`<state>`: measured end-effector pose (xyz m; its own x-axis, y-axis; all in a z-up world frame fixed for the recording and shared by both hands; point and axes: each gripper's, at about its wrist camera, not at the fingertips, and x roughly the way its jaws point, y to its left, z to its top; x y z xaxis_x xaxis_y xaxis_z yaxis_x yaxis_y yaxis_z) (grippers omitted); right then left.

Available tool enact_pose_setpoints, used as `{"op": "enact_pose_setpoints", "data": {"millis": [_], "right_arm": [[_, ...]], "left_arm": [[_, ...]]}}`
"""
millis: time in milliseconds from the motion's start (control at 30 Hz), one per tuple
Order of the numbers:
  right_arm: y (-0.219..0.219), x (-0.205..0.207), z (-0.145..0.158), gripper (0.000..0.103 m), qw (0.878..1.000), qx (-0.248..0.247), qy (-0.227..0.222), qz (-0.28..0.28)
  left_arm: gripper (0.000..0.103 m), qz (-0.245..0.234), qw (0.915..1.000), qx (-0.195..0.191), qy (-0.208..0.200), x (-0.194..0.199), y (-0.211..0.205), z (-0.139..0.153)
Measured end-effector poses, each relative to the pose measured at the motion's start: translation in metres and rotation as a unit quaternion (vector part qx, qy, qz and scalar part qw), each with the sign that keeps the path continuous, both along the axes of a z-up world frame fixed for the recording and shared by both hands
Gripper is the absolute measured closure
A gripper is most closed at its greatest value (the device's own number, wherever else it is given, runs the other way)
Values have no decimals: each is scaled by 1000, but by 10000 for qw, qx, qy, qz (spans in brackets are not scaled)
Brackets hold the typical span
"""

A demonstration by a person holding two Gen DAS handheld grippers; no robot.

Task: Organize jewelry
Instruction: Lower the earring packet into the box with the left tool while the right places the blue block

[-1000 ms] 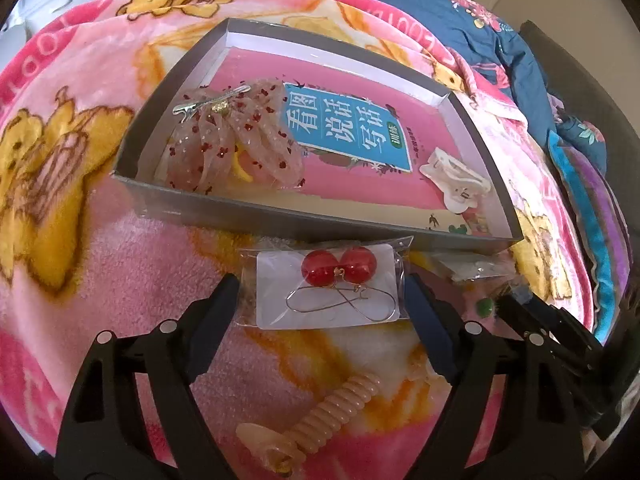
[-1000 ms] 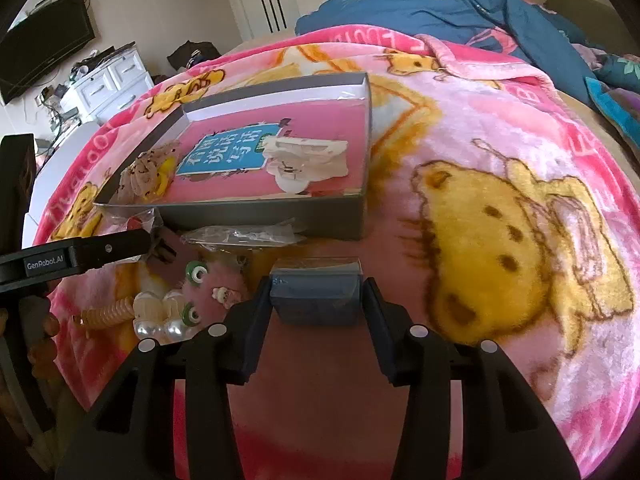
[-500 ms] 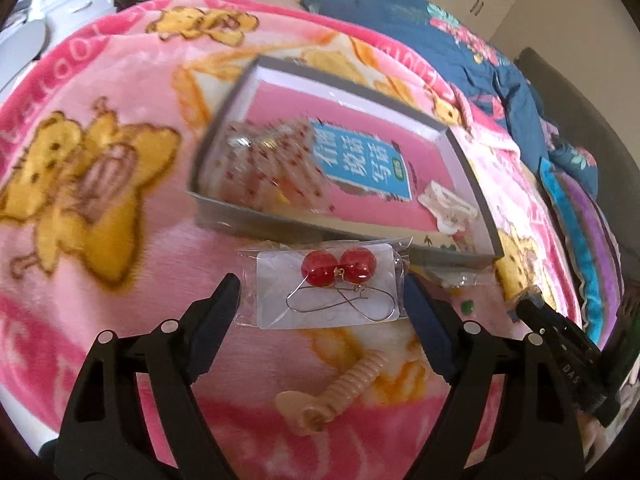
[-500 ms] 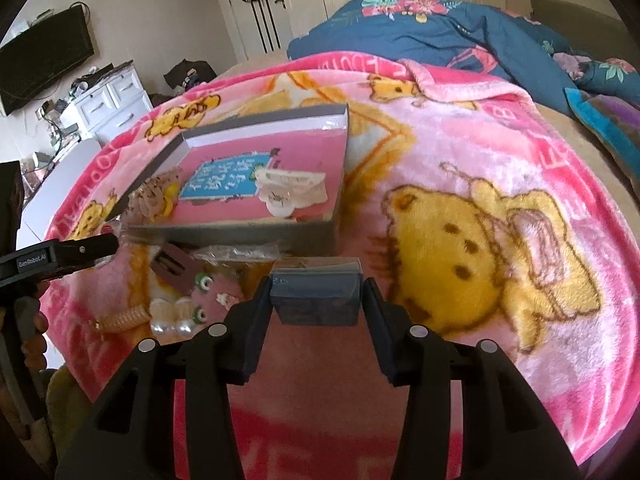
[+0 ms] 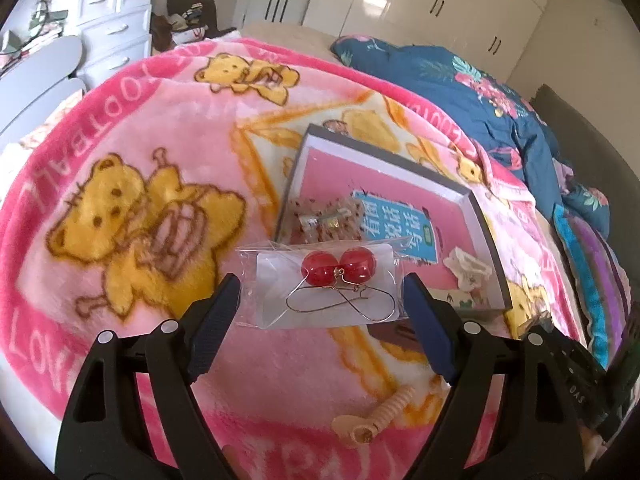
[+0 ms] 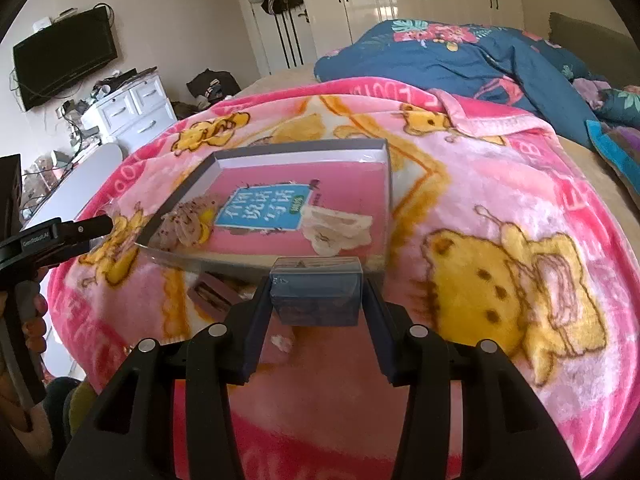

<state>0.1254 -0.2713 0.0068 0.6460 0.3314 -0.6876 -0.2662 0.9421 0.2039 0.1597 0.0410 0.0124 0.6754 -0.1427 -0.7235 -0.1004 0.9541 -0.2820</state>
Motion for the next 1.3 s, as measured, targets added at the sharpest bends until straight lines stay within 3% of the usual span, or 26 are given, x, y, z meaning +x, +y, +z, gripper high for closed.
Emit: {"op": "enact_pose_setpoints", "data": {"millis": [633,1300], "right_arm": [[33,37,11,59,9997,90,-181,170],[20,59,-19,59,9997,-35,74,-249]], "left_arm": [[28,-107,9995,87,-298,29,-15,22],[28,-593,9981,182,16,66,-56,-13]]}}
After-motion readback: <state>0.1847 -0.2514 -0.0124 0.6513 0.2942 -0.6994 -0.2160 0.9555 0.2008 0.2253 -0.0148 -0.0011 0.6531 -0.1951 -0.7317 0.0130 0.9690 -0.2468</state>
